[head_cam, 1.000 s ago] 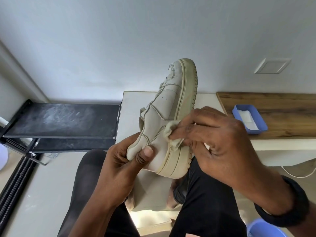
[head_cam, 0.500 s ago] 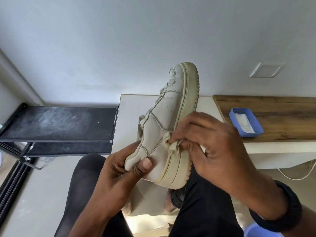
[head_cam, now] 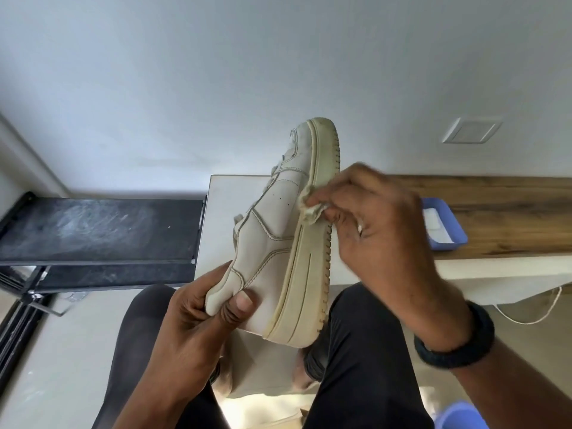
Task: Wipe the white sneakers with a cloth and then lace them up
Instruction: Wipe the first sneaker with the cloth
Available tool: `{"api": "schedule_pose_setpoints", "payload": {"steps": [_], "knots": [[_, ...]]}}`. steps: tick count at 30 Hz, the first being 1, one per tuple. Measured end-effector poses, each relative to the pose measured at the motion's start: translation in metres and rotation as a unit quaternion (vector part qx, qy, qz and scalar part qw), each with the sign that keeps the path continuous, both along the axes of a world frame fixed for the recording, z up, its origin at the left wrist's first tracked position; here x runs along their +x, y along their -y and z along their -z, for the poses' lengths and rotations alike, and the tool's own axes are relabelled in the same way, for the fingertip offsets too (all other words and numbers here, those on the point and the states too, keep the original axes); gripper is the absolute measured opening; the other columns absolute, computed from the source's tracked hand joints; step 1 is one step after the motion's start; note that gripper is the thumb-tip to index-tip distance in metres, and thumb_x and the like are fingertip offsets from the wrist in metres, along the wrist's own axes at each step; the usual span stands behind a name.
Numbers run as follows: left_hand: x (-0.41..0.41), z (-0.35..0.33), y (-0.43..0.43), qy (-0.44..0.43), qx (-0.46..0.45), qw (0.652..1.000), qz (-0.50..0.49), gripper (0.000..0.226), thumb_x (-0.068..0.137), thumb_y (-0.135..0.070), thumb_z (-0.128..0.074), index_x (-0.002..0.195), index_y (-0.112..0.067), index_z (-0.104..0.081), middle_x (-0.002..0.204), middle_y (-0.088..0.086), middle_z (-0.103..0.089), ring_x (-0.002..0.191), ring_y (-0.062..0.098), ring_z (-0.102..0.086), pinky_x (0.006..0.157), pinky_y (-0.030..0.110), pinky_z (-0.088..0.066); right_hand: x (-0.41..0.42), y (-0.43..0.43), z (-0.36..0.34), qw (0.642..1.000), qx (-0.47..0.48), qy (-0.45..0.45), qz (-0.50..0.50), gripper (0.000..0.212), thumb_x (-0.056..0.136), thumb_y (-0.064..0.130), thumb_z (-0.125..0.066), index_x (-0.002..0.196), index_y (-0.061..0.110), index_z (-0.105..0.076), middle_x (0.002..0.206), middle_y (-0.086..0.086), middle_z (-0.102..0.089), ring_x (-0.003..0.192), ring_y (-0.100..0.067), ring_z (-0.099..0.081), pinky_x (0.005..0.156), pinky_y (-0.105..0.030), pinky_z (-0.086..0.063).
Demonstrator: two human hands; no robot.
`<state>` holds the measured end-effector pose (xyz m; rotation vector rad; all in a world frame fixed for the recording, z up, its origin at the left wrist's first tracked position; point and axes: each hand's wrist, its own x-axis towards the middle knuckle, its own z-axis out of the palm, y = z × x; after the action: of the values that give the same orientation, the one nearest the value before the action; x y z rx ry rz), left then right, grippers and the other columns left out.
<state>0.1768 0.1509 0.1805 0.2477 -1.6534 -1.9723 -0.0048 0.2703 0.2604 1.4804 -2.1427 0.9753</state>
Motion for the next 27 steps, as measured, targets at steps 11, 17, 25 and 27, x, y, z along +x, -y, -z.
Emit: {"api": "schedule_pose_setpoints", "payload": {"steps": [11,17,25,27], "knots": [[-0.003,0.012,-0.01,0.046,0.015,0.999,-0.022,0.042,0.084,-0.057,-0.072,0.096,-0.017,-0.076,0.085,0.002,-0.072,0.08,0.017,-0.066,0.072,0.03,-0.051,0.039,-0.035,0.023,0.989,0.106,0.018,-0.103,0.021,0.09,0.007,-0.059,0.101,0.013,-0.076,0.093,0.0,-0.064,0.087,-0.016,-0.062,0.069,-0.033,-0.058],[0.004,0.021,-0.022,0.046,0.037,0.998,-0.023,0.04,0.089,-0.049,-0.07,0.104,-0.012,-0.075,0.09,0.004,-0.075,0.08,0.02,-0.07,0.069,0.028,-0.056,0.038,-0.038,0.027,0.983,0.131,0.044,-0.121,0.02,0.086,0.001,-0.067,0.099,0.012,-0.077,0.094,-0.001,-0.064,0.085,-0.015,-0.064,0.071,-0.03,-0.059],[0.02,0.023,-0.034,0.071,0.032,0.997,-0.022,0.019,0.093,-0.042,-0.067,0.091,-0.023,-0.071,0.077,-0.005,-0.065,0.062,0.016,-0.06,0.055,0.026,-0.047,0.008,-0.008,0.034,0.994,0.086,0.052,-0.04,0.015,0.088,0.006,-0.065,0.097,0.008,-0.077,0.095,-0.006,-0.069,0.083,-0.013,-0.064,0.08,-0.011,-0.049],[0.022,0.024,-0.034,0.076,0.036,0.996,-0.026,0.032,0.09,-0.051,-0.069,0.092,-0.02,-0.07,0.078,0.002,-0.063,0.064,0.025,-0.058,0.055,0.037,-0.047,0.003,-0.002,0.036,0.994,0.075,0.062,-0.045,0.016,0.088,0.005,-0.066,0.097,0.009,-0.078,0.096,-0.005,-0.07,0.085,-0.012,-0.065,0.078,-0.009,-0.047]]}}
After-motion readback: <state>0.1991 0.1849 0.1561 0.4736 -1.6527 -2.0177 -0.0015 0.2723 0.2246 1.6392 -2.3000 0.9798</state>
